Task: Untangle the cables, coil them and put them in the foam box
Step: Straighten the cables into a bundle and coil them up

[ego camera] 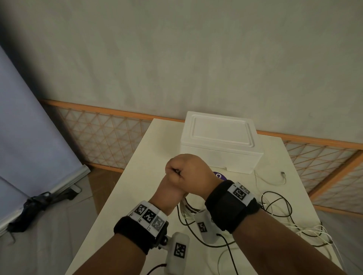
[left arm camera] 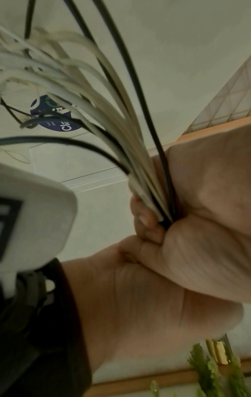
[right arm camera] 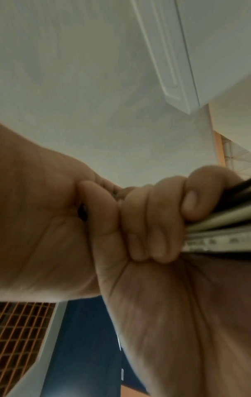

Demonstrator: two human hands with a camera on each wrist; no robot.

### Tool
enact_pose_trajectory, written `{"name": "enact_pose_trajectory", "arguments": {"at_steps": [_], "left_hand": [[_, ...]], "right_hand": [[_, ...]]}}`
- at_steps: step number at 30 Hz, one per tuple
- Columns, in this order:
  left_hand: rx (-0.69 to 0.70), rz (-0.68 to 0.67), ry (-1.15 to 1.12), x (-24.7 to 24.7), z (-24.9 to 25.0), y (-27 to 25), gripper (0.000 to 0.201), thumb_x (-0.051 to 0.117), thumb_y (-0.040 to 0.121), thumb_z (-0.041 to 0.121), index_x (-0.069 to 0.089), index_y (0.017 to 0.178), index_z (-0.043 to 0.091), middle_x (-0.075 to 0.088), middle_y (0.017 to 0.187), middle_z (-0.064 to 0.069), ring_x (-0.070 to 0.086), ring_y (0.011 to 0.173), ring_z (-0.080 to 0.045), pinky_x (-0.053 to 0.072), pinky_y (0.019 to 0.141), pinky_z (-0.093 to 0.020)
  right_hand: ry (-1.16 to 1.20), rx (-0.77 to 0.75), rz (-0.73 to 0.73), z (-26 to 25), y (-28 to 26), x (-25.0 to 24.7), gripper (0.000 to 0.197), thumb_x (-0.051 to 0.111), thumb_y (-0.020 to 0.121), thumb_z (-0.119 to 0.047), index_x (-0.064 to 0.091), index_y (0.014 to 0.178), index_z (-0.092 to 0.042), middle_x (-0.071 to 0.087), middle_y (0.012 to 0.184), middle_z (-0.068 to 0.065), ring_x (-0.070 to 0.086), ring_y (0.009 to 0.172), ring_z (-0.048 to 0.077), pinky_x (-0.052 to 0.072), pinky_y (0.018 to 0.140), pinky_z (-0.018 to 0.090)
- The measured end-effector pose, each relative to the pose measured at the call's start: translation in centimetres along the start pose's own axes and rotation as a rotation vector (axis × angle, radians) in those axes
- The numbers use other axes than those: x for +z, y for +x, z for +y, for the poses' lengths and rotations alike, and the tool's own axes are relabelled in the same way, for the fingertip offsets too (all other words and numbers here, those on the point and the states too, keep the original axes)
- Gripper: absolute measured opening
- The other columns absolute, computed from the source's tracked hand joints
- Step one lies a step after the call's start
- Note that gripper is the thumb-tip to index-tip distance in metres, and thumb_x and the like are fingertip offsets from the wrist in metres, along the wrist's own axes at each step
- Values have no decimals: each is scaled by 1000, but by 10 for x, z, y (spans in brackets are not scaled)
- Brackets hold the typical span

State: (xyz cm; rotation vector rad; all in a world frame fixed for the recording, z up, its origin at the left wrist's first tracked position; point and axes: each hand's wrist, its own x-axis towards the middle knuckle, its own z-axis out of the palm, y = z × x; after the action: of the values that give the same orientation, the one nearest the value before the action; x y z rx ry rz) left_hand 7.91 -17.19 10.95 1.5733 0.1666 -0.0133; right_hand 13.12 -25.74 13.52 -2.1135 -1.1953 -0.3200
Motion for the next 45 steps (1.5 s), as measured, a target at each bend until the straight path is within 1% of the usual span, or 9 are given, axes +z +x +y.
{"name": "enact_pose_trajectory", "arguments": {"at_steps": [4, 8, 12, 24, 29, 34, 37, 41, 45], "left_hand": [[-8, 29, -336, -5, 8, 8, 21, 54, 86, 15, 74, 86, 23, 70, 89, -1, 63, 91, -22, 48, 81, -38], [-91, 111, -553, -17, 7, 21, 47, 62, 88, 10, 47, 44, 16, 42, 42, 0, 44, 41, -11, 43, 49, -25], [-121, 195, -799, -26, 2, 28, 44, 55, 90, -1, 42, 51, 17, 29, 41, 6, 29, 35, -6, 31, 39, -18], [-129, 181, -955, -33, 0, 26, 32, 59, 75, -2, 41, 58, 18, 26, 45, 9, 24, 35, -5, 25, 40, -18], [-137, 396, -1061, -91, 11, 40, 38, 51, 88, 1, 43, 55, 17, 26, 45, 9, 23, 33, -5, 22, 37, -17], [-172, 383, -1015, -94, -2, 44, 50, 45, 93, 4, 33, 48, 21, 22, 39, 9, 22, 29, -5, 22, 35, -16], [-165, 330, -967, -65, -5, 43, 49, 47, 92, 0, 34, 49, 21, 24, 40, 8, 24, 31, -6, 24, 35, -17], [-137, 261, -807, -22, 1, 34, 50, 52, 87, -8, 43, 46, 20, 29, 40, 7, 28, 33, -7, 27, 38, -19], [-138, 186, -758, -1, 9, 26, 53, 56, 87, -2, 40, 42, 21, 29, 39, 6, 29, 34, -8, 31, 41, -20]], "right_hand": [[575, 345, -12, 13, -10, -3, 83, 77, 69, -40, 32, 139, -35, 39, 145, -2, 45, 127, 11, 41, 103, 26], [796, 637, -322, 7, -32, 20, 84, 82, 72, -25, 26, 135, -28, 59, 121, 8, 64, 104, 23, 54, 89, 43], [512, 679, -413, 7, -48, 23, 30, 67, 86, -36, 52, 90, -11, 57, 67, 3, 54, 56, 14, 48, 57, 29], [-20, 588, -383, 7, -74, 24, 23, 51, 89, -32, 52, 82, -9, 51, 72, 2, 50, 67, 21, 36, 60, 33], [-288, 876, -513, 59, -153, 2, 13, 47, 84, -39, 48, 84, -25, 64, 91, 0, 61, 91, 22, 43, 71, 30], [-579, 910, -674, 85, -181, -36, 28, 50, 84, -52, 48, 102, -31, 65, 109, -7, 59, 108, 16, 39, 88, 34], [-513, 934, -794, 77, -148, -41, 102, 73, 60, -65, 26, 141, -25, 42, 143, 0, 38, 132, 25, 22, 107, 54], [-102, 699, -631, 22, -79, -29, 120, 79, 66, -46, -1, 151, -21, 5, 159, 1, 5, 146, 23, 10, 117, 52], [239, 583, -199, -12, -46, 12, 58, 57, 84, -15, 32, 135, -15, 63, 117, 6, 62, 99, 23, 50, 84, 40]]}}
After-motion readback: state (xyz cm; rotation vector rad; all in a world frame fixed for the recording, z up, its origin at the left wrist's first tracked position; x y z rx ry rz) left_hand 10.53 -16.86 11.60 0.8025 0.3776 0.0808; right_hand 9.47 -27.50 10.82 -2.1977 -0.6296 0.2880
